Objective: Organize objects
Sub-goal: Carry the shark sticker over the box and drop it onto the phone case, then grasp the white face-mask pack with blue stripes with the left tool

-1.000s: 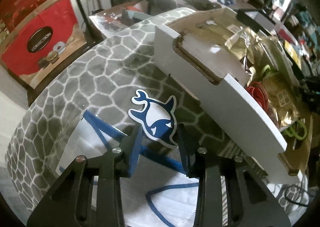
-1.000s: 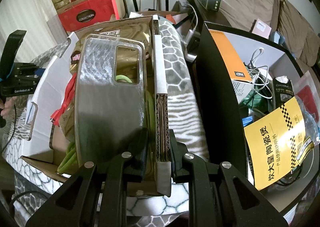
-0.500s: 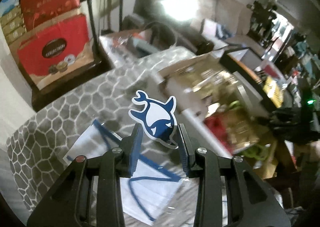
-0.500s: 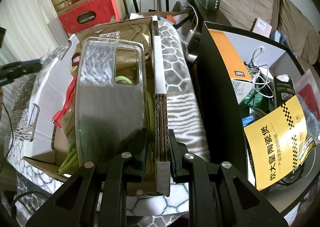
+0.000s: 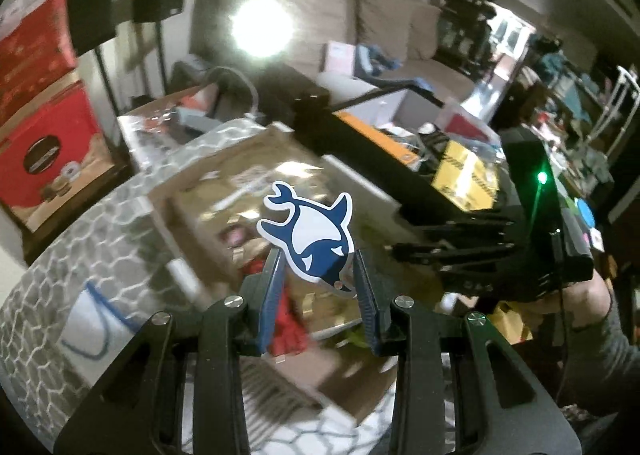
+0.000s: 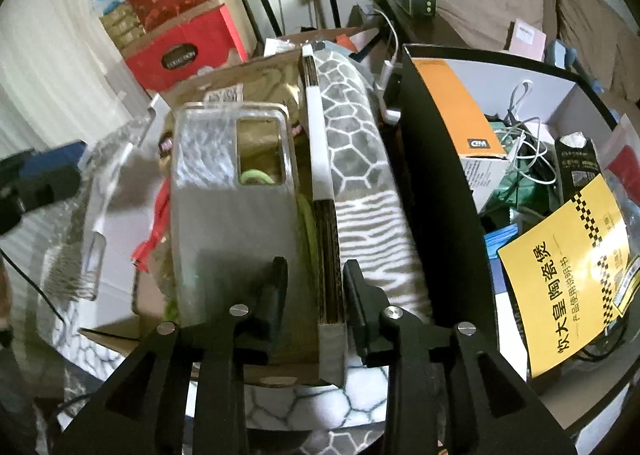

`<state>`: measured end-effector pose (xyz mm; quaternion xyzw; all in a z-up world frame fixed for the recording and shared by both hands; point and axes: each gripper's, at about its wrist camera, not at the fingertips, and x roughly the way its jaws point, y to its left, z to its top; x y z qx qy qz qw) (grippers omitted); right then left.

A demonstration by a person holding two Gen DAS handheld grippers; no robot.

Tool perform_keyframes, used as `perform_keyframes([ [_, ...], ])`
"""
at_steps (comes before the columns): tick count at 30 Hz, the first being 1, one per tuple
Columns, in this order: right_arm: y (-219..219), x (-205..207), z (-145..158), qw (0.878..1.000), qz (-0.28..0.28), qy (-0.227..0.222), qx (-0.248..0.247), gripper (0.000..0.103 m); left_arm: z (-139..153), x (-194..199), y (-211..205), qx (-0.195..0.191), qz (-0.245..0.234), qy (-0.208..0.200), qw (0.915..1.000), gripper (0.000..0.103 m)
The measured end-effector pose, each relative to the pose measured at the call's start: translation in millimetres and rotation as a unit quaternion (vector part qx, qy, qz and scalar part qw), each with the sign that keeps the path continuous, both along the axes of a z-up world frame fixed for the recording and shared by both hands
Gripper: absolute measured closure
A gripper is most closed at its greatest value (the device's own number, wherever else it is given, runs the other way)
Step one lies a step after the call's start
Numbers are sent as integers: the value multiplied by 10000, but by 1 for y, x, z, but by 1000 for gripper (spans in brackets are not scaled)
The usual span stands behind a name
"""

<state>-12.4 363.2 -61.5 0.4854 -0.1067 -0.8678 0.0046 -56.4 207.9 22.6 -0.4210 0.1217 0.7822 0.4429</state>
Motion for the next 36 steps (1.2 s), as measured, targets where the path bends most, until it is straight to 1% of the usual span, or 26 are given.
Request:
perform_keyframes([
  [4, 5, 6, 9, 9999, -92, 109, -70, 70, -5, 16, 30, -166, -306, 85, 9994, 71],
  [6, 9, 10, 13, 9998, -152, 150, -56, 67, -9, 24, 43, -346, -447, 168, 9983, 71],
  [7, 11, 11, 14, 9997, -172, 160, -56, 66, -13, 28, 51, -502, -498, 248, 9972, 70],
  [9, 13, 12, 15, 9996, -202, 163, -59, 65, -20, 33, 62, -735, -537, 304, 9954, 70],
  [11, 15, 12, 15, 9996, -206, 158, -50, 65, -27, 34, 67, -872, -504, 314, 9944, 70],
  [12, 15, 12, 15, 9997, -203, 150, -48, 65, -30, 32, 68, -927, -452, 303, 9942, 66],
  [13, 15, 12, 14, 9997, -201, 146, -54, 65, -33, 30, 68, -952, -416, 280, 9942, 56],
  [14, 15, 13, 14, 9997, -196, 143, -62, 65, -34, 29, 66, -945, -350, 244, 9946, 51],
  [15, 16, 12, 13, 9997, -192, 138, -63, 65, -34, 27, 63, -906, -310, 208, 9952, 47],
  [16, 17, 12, 13, 9997, -193, 134, -61, 65, -33, 25, 60, -852, -286, 157, 9958, 47],
  [18, 16, 11, 12, 9997, -196, 125, -66, 65, -29, 21, 49, -725, -213, 61, 9971, 46],
  [20, 18, 11, 11, 9997, -201, 123, -75, 65, -22, 17, 36, -590, -109, 24, 9982, 44],
  [21, 17, 10, 11, 9997, -203, 123, -81, 65, -18, 14, 29, -512, -42, 3, 9987, 40],
  [22, 18, 11, 11, 9997, -201, 117, -72, 65, -14, 9, 20, -438, 81, -12, 9990, 36],
  [25, 17, 9, 10, 9998, -181, 90, -63, 65, -7, -7, -16, -231, 551, -136, 9981, 35],
  [27, 15, 7, 8, 9998, -164, 66, -49, 65, -6, -17, -37, -197, 846, -235, 9959, 34],
  [29, 14, 5, 5, 9999, -155, 31, -45, 65, -10, -29, -65, -243, 1255, -395, 9910, 34],
  [31, 13, 4, 3, 9999, -145, 13, -53, 65, -16, -40, -90, -287, 1566, -509, 9859, 34],
  [32, 12, 3, 2, 9999, -140, 1, -43, 65, -21, -47, -107, -351, 1784, -562, 9817, 34],
  [36, 8, 0, -1, 9999, -108, -31, -31, 65, -37, -58, -153, -417, 2232, -819, 9704, 34],
])
